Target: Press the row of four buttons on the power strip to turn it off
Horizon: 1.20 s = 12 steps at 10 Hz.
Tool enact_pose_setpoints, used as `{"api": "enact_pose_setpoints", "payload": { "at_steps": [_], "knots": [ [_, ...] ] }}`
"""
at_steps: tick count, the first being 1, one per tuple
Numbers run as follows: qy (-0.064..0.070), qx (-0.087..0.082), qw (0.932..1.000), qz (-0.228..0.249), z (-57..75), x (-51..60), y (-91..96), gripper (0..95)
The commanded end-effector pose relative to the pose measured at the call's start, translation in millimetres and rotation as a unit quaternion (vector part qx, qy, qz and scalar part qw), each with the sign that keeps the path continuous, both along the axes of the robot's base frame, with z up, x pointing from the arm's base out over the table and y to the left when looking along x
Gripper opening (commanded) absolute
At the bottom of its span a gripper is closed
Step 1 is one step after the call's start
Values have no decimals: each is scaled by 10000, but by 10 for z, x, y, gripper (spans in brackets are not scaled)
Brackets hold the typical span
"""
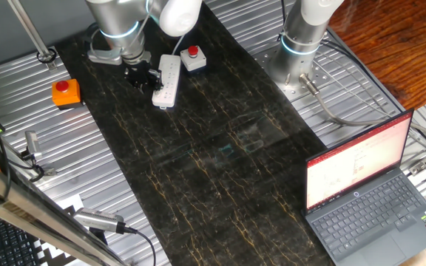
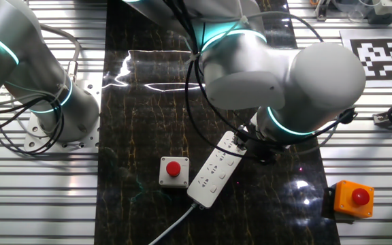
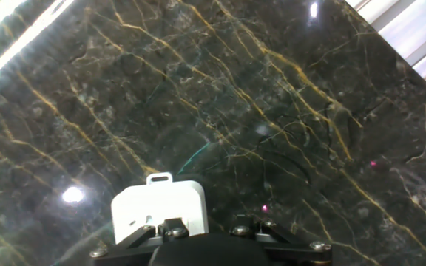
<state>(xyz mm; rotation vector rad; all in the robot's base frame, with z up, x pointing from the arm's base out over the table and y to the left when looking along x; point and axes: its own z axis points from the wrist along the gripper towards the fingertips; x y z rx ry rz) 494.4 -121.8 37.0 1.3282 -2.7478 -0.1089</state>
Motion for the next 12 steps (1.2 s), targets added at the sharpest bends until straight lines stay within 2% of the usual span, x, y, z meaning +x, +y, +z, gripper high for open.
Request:
{"api": "enact_pose_setpoints", "payload": {
  "at_steps": [1,2,3,6,8,9,10,11,12],
  "knots": [
    [-86,-21,10000,5,-69,-8,-19,380],
    [-126,-24,9999,-4,-112,-2,-25,380],
    [-99,30,9999,-49,-125,5,-24,380],
    [-33,-49,9999,-103,74,-22,8,380],
    [-106,-6,9998,-183,106,-27,20,380],
    [-170,-31,9990,-414,140,-33,55,380],
    [-175,-87,9975,-674,194,-43,116,0],
    [-176,-109,9970,-747,221,-47,144,0],
    [-178,-150,9949,-982,311,-61,218,0]
  ]
}}
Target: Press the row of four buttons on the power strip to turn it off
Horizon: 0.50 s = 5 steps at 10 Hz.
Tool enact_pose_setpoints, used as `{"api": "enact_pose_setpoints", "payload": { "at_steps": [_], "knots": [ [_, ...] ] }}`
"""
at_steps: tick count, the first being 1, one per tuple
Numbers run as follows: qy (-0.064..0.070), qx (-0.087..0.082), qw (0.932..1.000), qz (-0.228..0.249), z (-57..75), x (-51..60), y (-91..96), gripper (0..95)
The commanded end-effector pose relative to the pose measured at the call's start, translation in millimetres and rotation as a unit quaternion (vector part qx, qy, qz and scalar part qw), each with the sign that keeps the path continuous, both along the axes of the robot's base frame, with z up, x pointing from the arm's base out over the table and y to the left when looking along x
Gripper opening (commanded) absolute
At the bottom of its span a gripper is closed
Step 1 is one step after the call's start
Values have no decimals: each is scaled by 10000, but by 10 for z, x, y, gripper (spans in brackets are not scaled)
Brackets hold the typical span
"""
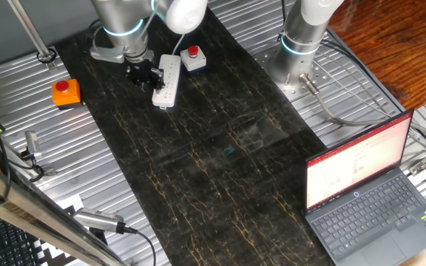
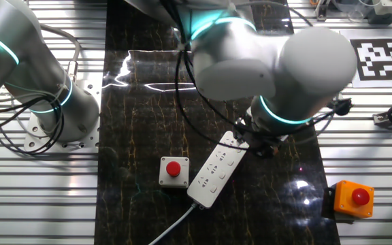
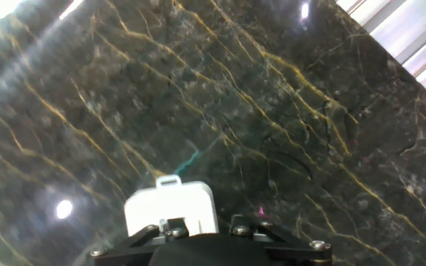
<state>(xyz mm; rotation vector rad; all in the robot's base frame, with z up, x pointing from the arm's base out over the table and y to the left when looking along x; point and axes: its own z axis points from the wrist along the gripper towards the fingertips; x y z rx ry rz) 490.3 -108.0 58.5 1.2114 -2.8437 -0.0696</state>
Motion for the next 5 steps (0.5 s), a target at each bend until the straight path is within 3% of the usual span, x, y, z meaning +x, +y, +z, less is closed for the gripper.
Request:
{"api": "enact_pose_setpoints", "payload": {
  "at_steps": [1,3,5],
  "knots": [
    [39,-137,9972,-739,216,-26,153,0],
    [52,-164,9905,-1365,386,-9,273,0],
    [54,-168,9878,-1550,426,-8,305,0]
  ]
}}
